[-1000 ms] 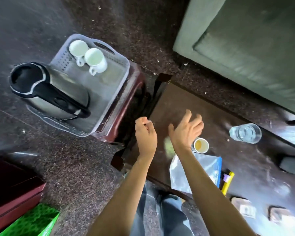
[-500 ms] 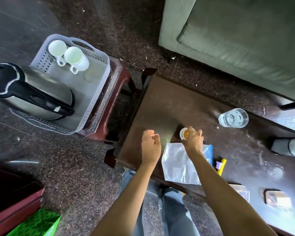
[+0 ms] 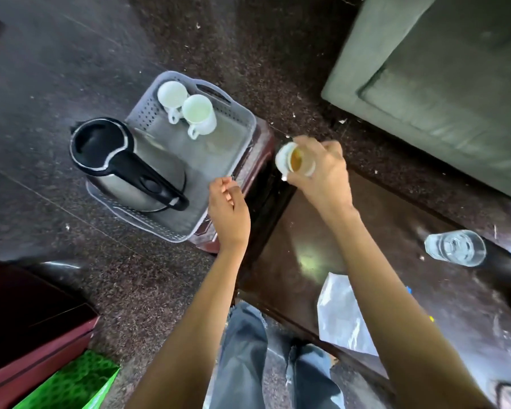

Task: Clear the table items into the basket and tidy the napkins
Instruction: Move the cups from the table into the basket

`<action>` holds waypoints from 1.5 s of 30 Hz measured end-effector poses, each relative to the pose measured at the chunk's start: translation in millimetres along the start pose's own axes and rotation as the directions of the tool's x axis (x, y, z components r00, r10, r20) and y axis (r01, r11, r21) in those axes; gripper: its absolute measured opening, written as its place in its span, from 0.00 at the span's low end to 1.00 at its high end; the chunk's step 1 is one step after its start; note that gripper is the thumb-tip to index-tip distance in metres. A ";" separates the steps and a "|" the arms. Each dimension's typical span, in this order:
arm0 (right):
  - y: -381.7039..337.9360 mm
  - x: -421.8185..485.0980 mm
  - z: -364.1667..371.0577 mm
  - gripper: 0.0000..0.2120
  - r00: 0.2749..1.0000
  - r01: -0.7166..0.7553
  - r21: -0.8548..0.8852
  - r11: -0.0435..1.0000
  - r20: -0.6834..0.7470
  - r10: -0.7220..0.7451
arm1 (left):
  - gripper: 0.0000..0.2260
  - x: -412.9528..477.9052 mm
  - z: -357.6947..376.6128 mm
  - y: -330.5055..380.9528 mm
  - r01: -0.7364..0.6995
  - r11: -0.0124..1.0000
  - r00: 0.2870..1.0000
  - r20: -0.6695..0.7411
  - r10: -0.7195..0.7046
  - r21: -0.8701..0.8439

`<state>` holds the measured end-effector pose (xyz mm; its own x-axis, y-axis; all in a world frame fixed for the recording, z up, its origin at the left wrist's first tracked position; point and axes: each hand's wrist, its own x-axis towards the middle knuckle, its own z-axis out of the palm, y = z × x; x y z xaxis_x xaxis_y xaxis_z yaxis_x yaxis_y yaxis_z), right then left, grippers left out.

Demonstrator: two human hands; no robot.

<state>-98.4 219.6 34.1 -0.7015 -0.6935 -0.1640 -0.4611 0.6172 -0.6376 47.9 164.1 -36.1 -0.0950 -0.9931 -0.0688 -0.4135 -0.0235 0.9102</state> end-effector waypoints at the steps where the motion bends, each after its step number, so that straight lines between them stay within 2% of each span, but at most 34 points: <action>1: -19.5 15.4 8.2 0.28 0.998 0.051 -0.031 0.998 0.030 -0.050 | 0.07 13.0 -2.9 1.9 0.010 1.000 1.000 -0.019 -0.010 -0.013; 5: -73.1 68.7 54.7 0.30 0.976 0.163 -0.212 0.964 0.181 -0.125 | 0.05 50.8 -11.0 2.3 0.065 0.996 0.996 -0.054 -0.069 -0.061; 10: -87.9 108.5 102.9 0.33 0.949 0.238 -0.338 0.910 0.280 -0.145 | 0.07 73.8 -14.7 -3.8 0.136 0.986 0.990 -0.028 -0.139 -0.092; 18: -79.4 133.9 133.3 0.24 0.890 0.360 -0.348 0.866 0.406 -0.207 | 0.08 83.6 -9.8 -20.7 0.187 0.981 0.981 0.053 -0.184 -0.048; 24: -81.1 142.5 138.5 0.31 0.818 0.445 -0.336 0.830 0.530 -0.224 | 0.08 84.9 -9.8 -20.0 0.204 0.979 0.976 0.079 -0.201 -0.027; 26: -79.5 139.4 136.6 0.36 0.835 0.415 -0.377 0.828 0.519 -0.182 | 0.09 84.9 -10.2 -20.6 0.213 0.977 0.974 0.082 -0.210 -0.020; 30: -83.8 133.4 137.2 0.44 0.929 0.321 -0.551 0.771 0.342 -0.142 | 0.11 82.9 -8.2 -19.5 0.264 0.964 0.961 0.090 -0.261 -0.019; 33: -85.5 137.4 143.5 0.43 0.939 0.316 -0.650 0.691 0.316 -0.132 | 0.11 83.6 -8.0 -16.3 0.283 0.959 0.956 0.093 -0.280 -0.026; 35: -85.0 141.8 146.5 0.39 0.938 0.323 -0.640 0.697 0.316 -0.145 | 0.11 85.8 -8.3 -15.3 0.282 0.959 0.956 0.090 -0.279 -0.029; 38: -84.8 146.2 145.9 0.35 0.935 0.308 -0.551 0.776 0.324 -0.141 | 0.11 88.9 -8.2 -15.2 0.273 0.962 0.958 0.091 -0.271 -0.011; 43: -80.3 148.9 137.9 0.35 0.925 0.286 -0.367 0.885 0.345 -0.156 | 0.10 91.0 -8.1 -12.7 0.269 0.963 0.959 0.091 -0.267 -0.004; 45: -79.4 149.8 135.1 0.37 0.914 0.307 -0.327 0.894 0.363 -0.181 | 0.10 91.4 -7.4 -9.4 0.266 0.964 0.960 0.098 -0.264 -0.011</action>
<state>-93.5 16.5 -41.6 -0.3601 -0.8808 -0.3076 -0.8053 0.4599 -0.3742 49.8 72.8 -48.0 -0.0705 -0.9356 -0.3458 -0.4143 -0.2879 0.8634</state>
